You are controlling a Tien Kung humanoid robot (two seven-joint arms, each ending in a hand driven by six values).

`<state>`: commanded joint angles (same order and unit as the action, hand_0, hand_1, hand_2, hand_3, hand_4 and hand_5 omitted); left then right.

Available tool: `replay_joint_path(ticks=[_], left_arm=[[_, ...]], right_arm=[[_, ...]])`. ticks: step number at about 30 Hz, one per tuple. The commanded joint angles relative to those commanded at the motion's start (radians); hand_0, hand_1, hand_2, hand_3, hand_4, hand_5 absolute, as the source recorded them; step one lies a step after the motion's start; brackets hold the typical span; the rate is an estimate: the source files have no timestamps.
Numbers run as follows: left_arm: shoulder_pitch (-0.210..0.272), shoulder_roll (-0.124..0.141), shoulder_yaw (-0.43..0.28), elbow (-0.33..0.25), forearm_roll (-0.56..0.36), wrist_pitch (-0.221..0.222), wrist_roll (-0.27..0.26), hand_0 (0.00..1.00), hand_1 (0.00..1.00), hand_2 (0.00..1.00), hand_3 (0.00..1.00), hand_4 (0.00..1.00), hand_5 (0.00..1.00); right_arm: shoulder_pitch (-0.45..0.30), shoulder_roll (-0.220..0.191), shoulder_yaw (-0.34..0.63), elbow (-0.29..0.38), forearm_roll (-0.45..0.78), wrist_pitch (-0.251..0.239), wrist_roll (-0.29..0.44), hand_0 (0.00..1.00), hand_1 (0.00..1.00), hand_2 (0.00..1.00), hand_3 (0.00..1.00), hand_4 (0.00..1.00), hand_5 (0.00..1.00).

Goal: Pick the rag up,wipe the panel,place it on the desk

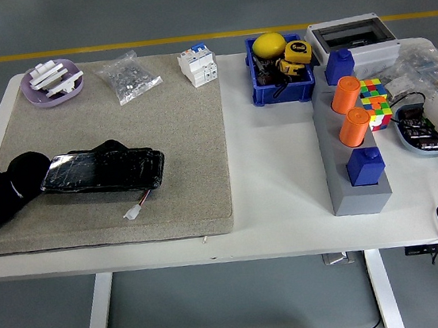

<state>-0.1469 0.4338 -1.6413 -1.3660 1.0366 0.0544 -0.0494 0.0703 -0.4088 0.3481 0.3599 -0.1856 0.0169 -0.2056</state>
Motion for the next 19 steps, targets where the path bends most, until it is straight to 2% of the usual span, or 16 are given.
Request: replay_joint_path(ticks=[19], left_arm=[[0.005, -0.006, -0.002, 0.0, 0.017, 0.004, 0.003, 0.701, 0.776, 0.765, 0.623, 0.95, 0.273]], right_arm=[[-0.003, 0.001, 0.004, -0.002, 0.002, 0.0, 0.0, 0.749, 0.618, 0.679, 0.681, 0.998, 0.626]])
